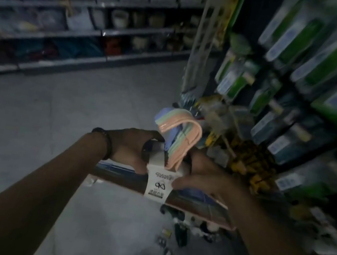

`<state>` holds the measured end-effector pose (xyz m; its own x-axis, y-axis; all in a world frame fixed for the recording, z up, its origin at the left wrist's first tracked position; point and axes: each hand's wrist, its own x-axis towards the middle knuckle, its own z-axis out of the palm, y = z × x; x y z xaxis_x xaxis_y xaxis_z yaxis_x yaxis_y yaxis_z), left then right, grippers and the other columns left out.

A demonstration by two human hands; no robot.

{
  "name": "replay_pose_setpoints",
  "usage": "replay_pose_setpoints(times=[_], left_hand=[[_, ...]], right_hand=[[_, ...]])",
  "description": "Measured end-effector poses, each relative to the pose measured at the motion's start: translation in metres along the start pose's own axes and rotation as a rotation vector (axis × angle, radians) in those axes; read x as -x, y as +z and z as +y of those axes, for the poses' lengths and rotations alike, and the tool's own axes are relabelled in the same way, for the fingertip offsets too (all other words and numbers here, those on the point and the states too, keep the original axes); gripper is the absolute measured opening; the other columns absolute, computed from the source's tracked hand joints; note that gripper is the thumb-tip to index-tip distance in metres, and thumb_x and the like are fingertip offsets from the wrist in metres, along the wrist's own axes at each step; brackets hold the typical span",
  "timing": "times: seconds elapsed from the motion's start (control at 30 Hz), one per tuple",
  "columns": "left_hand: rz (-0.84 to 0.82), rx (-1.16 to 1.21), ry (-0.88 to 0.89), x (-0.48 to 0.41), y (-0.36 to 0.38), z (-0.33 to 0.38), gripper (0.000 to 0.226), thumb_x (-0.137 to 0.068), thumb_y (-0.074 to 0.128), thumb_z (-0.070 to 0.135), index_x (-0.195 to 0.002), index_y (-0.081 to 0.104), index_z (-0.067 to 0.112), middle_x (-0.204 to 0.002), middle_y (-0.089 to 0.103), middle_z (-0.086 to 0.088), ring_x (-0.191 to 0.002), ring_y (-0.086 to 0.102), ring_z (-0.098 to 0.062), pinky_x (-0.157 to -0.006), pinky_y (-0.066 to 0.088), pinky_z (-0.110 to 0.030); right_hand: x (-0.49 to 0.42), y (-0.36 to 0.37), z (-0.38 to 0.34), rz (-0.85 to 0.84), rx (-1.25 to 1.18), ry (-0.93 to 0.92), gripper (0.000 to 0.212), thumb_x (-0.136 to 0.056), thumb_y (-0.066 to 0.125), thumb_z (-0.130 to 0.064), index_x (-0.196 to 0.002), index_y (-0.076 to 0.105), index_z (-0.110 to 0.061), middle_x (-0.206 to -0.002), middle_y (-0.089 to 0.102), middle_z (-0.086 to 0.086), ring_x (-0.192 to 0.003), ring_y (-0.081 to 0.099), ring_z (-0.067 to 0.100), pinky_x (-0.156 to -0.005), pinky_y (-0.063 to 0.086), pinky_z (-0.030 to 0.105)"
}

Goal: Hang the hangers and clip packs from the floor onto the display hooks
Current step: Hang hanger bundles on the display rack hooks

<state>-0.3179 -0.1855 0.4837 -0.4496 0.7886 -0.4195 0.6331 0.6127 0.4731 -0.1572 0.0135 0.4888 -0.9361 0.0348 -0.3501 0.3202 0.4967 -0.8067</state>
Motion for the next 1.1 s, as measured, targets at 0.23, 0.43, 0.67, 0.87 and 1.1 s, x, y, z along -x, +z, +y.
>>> replay_pose_setpoints(times=[0.23, 0.43, 0.67, 0.87, 1.1], left_hand=[[0.468, -0.563, 0.050, 0.097, -0.124, 0.179, 0.085, -0.066, 0.073, 0.072, -0.142, 0.049, 0.042, -0.152, 0.047, -0.004, -0.144, 0.041, -0.033, -0.122, 0.025, -0.061], [1.067, 0.708, 0.308, 0.117, -0.049, 0.223, 0.088, -0.072, 0.083, 0.066, -0.136, 0.054, 0.013, -0.142, 0.057, -0.016, -0.129, 0.059, -0.033, -0.103, 0.052, -0.055], [0.121, 1.456, 0.509, 0.147, -0.033, 0.331, 0.080, -0.075, 0.084, 0.037, -0.133, 0.053, -0.010, -0.095, 0.072, -0.022, -0.072, 0.074, -0.028, -0.056, 0.058, -0.033], [0.167, 1.516, 0.543, 0.190, 0.003, 0.446, 0.079, -0.067, 0.084, 0.024, -0.136, 0.050, 0.006, -0.083, 0.069, -0.024, -0.061, 0.069, -0.033, -0.052, 0.055, -0.039], [0.257, 1.330, 0.630, 0.223, 0.048, 0.582, 0.053, -0.081, 0.086, 0.021, -0.114, 0.045, 0.023, -0.098, 0.064, -0.009, -0.082, 0.069, -0.034, -0.070, 0.060, -0.058]], right_hand=[[0.139, -0.044, -0.072, 0.454, -0.406, -0.068, 0.071, -0.074, 0.084, 0.011, -0.125, 0.056, -0.032, -0.121, 0.069, -0.022, -0.116, 0.066, 0.002, -0.083, 0.054, 0.016], [0.226, -0.039, -0.111, 0.884, -0.656, -0.147, 0.063, -0.063, 0.074, -0.003, -0.125, 0.063, 0.001, -0.110, 0.078, 0.019, -0.099, 0.074, 0.041, -0.076, 0.061, 0.041], [0.343, -0.019, -0.152, 1.149, -0.632, -0.197, 0.057, -0.065, 0.075, -0.018, -0.119, 0.069, 0.000, -0.116, 0.076, 0.020, -0.104, 0.072, 0.038, -0.088, 0.058, 0.048], [0.465, -0.003, -0.164, 1.419, -0.127, 0.231, 0.030, -0.102, 0.060, -0.050, -0.090, 0.071, -0.025, -0.071, 0.073, -0.017, -0.067, 0.068, -0.001, -0.055, 0.047, 0.017], [0.621, -0.054, -0.171, 1.646, 0.813, 0.718, 0.032, -0.097, 0.054, -0.062, -0.090, 0.051, -0.030, -0.080, 0.058, -0.005, -0.065, 0.049, 0.020, -0.055, 0.038, 0.029]])
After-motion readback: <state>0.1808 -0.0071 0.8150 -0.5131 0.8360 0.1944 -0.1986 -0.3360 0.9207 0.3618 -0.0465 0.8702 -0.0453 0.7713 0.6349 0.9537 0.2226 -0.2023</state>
